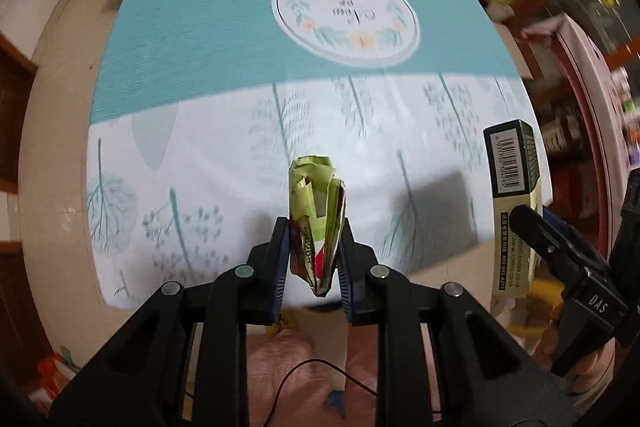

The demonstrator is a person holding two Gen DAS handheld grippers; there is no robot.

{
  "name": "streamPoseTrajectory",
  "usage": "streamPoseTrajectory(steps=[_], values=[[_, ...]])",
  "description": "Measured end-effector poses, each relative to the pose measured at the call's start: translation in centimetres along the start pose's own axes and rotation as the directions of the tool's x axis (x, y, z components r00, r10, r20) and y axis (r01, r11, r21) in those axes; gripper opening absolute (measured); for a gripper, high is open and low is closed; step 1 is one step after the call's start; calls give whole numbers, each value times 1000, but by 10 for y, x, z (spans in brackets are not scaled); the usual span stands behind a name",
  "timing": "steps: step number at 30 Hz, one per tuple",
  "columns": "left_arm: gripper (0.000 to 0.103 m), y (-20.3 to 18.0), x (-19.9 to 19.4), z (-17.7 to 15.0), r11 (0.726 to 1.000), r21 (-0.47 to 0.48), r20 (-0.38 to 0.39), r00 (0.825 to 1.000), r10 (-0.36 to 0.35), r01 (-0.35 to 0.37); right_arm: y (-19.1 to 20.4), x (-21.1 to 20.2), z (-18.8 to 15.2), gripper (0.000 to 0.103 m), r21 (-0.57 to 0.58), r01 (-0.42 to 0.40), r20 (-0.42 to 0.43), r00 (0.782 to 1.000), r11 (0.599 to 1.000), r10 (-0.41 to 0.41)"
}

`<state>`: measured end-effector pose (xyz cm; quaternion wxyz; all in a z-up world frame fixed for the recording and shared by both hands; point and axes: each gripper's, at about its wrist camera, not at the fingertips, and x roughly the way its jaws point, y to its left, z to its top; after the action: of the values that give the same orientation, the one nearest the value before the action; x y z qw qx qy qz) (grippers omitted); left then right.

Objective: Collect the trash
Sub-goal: 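Carry the green wrapper and chocolate box down over the floor bin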

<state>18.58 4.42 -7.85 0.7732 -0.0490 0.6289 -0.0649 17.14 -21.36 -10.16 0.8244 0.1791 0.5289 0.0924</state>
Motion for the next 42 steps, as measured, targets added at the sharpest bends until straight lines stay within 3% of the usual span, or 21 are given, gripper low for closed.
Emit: streamPoseTrajectory(steps=[8, 14, 19, 24, 30, 36, 42], values=[[19, -4, -8, -65, 990, 134, -37, 999, -32, 37, 10, -16, -110, 96, 120, 26, -42, 999, 992, -21], [19, -31, -1, -108, 970, 233, -78, 995, -53, 70, 3, -19, -167, 96, 163, 59, -110, 993, 985, -42], [19, -56, 26, -151, 952, 293, -149, 987, -50, 93, -19, 2, -205, 96, 226, 86, -184, 982, 970, -44], [19, -63, 80, -192, 952, 292, -200, 979, -34, 93, -57, 50, -248, 96, 274, 135, -292, 955, 952, -51], [20, -59, 172, -225, 964, 248, -247, 969, -29, 92, -100, 133, -304, 97, 242, 212, -417, 904, 947, -96], [21, -55, 256, -245, 967, 244, -235, 972, -15, 74, -140, 200, -352, 97, 203, 253, -474, 871, 946, -131], [28, -48, 331, -250, 973, 223, -246, 969, -7, 63, -179, 247, -381, 97, 207, 260, -501, 856, 943, -126]])
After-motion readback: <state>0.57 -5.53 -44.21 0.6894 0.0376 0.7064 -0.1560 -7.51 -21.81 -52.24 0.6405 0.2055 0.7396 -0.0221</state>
